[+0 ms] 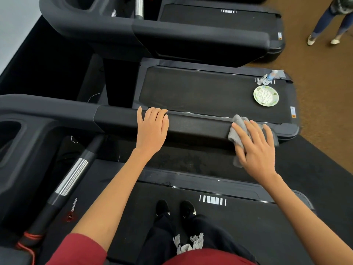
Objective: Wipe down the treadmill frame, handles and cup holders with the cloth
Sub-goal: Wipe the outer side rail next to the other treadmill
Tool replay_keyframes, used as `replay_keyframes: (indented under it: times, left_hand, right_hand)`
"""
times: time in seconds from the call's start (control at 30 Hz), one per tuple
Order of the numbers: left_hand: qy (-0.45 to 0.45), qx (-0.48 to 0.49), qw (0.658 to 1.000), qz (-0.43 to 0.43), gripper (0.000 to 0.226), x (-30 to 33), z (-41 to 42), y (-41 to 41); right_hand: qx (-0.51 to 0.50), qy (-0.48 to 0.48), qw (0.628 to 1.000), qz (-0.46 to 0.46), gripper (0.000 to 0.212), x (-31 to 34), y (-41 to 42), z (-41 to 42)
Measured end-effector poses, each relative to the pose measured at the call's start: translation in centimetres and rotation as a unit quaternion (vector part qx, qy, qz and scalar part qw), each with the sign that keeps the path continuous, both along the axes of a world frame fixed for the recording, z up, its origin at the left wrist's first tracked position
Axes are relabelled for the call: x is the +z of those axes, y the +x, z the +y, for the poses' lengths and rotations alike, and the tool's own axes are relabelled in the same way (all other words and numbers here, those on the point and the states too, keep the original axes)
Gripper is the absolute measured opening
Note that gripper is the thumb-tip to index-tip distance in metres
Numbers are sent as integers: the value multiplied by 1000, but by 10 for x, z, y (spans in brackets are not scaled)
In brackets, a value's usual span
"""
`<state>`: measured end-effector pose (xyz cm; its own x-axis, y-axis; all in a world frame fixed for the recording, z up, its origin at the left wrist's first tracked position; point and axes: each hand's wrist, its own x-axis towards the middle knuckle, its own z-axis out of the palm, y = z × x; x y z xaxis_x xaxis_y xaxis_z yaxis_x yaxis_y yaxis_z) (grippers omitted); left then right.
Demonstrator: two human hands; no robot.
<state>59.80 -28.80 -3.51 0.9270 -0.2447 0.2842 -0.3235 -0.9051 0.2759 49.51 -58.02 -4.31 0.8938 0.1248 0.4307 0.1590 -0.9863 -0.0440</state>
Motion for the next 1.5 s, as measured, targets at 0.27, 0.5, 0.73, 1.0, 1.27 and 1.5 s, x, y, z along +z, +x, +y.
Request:
replay_keyframes:
  times: [0.27, 0.5, 0.73, 1.0, 1.27, 1.5]
  left_hand:
    - [36, -8, 999, 19, 47, 2, -12, -12]
    - [42, -38, 998, 29, 48, 4, -41, -23]
    - [29, -37, 999, 11, 47, -2, -43, -24]
    - [14, -31, 999, -1, 46, -4, -43, -24]
    - [-6, -12, 1000, -13, 43, -7, -47, -28]
    - [-53, -13, 998, -16, 41, -7, -49, -33]
  right_hand:
    - [-143, 152, 978, 16, 30, 10, 49, 50]
    - [-99, 142, 984, 50, 37, 10, 53, 90]
    - [67, 4, 995, 74, 47, 9, 14, 43]
    - [1, 59, 998, 11, 41, 9, 10, -9]
    - [-142, 152, 975, 74, 36, 19, 54, 48]
    - [-1, 152, 987, 52, 41, 15, 31, 76]
